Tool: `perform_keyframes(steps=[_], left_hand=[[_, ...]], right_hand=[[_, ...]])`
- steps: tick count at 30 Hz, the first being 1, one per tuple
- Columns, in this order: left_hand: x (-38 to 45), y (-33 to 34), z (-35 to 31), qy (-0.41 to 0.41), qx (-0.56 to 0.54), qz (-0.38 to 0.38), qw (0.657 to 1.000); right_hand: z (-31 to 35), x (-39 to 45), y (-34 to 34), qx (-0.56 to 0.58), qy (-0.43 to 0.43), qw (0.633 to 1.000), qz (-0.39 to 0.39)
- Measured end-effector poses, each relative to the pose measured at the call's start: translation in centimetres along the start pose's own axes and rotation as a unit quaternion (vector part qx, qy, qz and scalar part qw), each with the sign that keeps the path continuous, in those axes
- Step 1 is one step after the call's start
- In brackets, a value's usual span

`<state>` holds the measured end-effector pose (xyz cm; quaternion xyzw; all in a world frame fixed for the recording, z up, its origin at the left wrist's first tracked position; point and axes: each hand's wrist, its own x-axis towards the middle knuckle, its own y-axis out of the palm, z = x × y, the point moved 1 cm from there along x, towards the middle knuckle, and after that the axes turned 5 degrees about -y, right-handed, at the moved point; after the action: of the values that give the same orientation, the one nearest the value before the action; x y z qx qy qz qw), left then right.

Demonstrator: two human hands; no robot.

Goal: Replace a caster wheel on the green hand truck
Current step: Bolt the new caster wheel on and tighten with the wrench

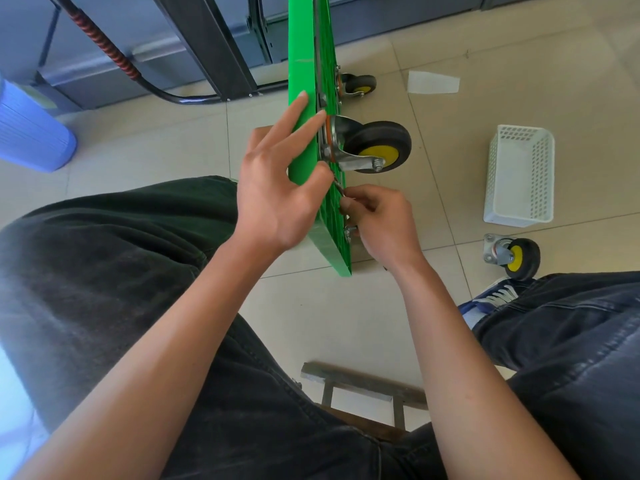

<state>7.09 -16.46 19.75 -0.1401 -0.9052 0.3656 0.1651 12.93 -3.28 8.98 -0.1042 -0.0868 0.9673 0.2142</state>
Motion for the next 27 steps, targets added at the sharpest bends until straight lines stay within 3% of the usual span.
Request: perform_keyframes(steps=[14,27], left_hand=[[0.1,0.1,0.2,-0.003,-0.008,-0.002,1.000],[0.1,0.1,0.0,-0.002,-0.017,-0.006,1.000]], right_hand=[[-1.4,0.0,0.5,0.062,-0.068,0.994,-0.052],[-2.6,1.0,1.7,0.134,-0.054,0.989,-0.031]])
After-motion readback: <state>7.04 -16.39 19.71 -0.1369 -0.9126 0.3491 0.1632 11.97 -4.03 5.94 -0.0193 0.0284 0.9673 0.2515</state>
